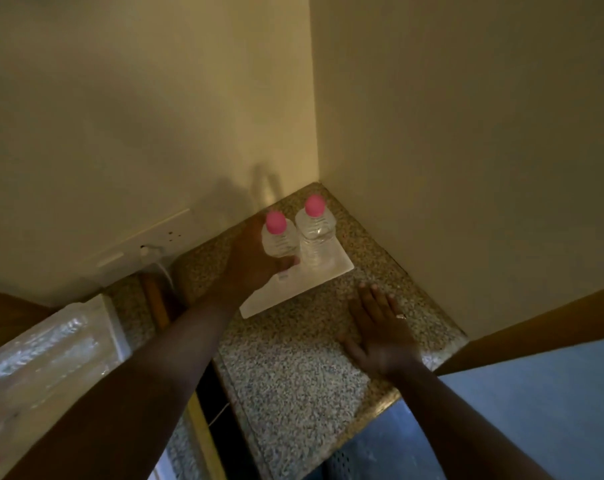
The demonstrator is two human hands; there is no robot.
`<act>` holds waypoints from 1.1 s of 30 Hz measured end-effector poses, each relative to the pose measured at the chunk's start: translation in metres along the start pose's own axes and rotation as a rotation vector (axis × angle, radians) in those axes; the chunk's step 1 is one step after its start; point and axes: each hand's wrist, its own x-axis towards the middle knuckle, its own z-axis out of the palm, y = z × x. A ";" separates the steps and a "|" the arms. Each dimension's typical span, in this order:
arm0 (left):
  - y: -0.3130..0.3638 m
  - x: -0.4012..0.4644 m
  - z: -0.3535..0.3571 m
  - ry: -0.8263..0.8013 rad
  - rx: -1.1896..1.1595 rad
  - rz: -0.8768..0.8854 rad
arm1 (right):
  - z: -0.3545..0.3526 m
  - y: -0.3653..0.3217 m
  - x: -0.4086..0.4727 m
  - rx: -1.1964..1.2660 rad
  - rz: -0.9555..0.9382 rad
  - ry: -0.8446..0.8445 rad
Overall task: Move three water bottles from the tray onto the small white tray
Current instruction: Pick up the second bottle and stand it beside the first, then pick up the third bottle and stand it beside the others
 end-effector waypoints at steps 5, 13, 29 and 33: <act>-0.004 0.008 0.007 0.018 -0.043 -0.002 | 0.001 0.000 -0.001 0.010 0.011 0.008; -0.006 0.000 0.007 0.015 -0.096 0.024 | 0.003 -0.001 0.000 0.033 0.024 -0.003; -0.087 -0.127 -0.093 0.012 0.733 -0.133 | -0.005 -0.096 0.002 0.012 -0.028 -0.086; -0.119 -0.172 -0.131 0.071 0.778 -0.196 | 0.006 -0.136 -0.004 0.020 -0.134 -0.116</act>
